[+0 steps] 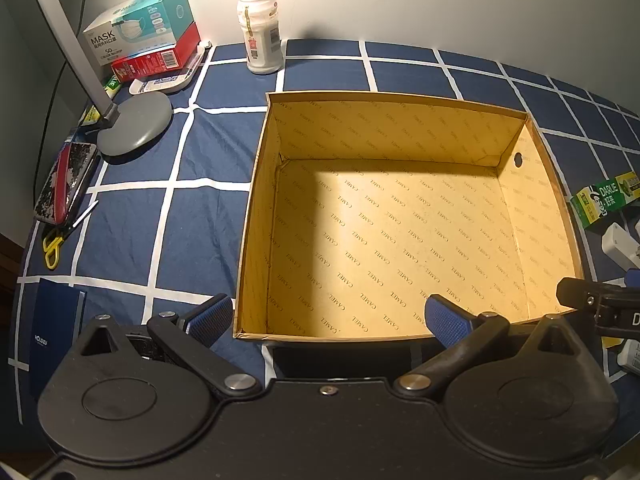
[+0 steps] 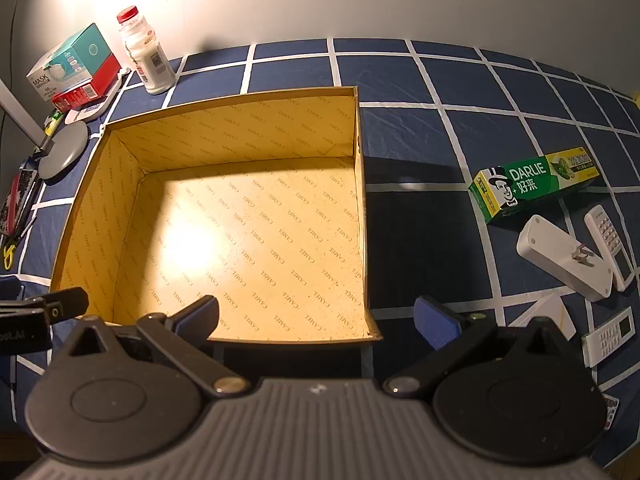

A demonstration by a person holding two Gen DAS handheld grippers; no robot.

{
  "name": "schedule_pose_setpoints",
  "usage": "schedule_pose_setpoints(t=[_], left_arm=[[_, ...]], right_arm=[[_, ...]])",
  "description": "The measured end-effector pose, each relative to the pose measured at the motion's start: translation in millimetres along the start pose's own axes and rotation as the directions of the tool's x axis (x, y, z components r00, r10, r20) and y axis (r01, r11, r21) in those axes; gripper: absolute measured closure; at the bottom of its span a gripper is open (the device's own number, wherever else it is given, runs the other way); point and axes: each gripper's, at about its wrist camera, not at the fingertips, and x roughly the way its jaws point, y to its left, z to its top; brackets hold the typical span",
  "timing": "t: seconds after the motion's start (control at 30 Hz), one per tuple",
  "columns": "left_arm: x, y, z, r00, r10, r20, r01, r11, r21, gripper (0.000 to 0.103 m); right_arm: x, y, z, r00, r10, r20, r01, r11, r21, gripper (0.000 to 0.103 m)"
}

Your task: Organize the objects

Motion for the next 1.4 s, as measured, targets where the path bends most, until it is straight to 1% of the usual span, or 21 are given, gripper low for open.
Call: schedule_pose_setpoints(t=[1.4], left_arm=[[6.2,-0.6,0.3,1.000,0.001,-0.011,-0.001,1.000,0.003,0.000]], right_arm=[[3.6,2.2,3.4,1.000,-0.002,-0.009,0.002,1.000,-0.003,0.000]])
